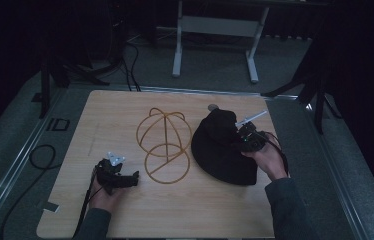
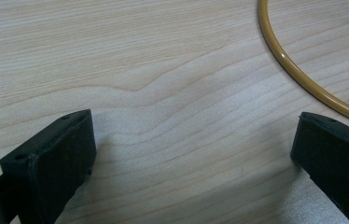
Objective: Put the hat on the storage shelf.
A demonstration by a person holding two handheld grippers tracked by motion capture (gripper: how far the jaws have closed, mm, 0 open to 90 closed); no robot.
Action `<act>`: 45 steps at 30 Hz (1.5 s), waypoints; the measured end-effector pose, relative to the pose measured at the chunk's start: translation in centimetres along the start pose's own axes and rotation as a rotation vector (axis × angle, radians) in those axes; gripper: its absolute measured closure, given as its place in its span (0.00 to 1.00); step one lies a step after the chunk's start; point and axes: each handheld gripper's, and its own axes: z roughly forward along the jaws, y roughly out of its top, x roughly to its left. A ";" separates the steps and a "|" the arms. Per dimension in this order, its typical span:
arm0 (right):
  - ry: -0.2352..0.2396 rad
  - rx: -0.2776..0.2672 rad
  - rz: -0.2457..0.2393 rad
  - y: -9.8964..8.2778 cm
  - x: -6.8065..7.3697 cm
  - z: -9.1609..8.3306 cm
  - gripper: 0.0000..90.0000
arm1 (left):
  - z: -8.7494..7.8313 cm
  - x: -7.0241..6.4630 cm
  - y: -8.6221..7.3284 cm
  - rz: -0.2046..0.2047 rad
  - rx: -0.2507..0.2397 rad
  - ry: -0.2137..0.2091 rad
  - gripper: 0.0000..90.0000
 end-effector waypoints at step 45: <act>0.041 -0.062 -0.119 2.9 1.9 -4.4 0.98 | 0.0 0.0 0.0 0.002 0.003 -0.001 0.00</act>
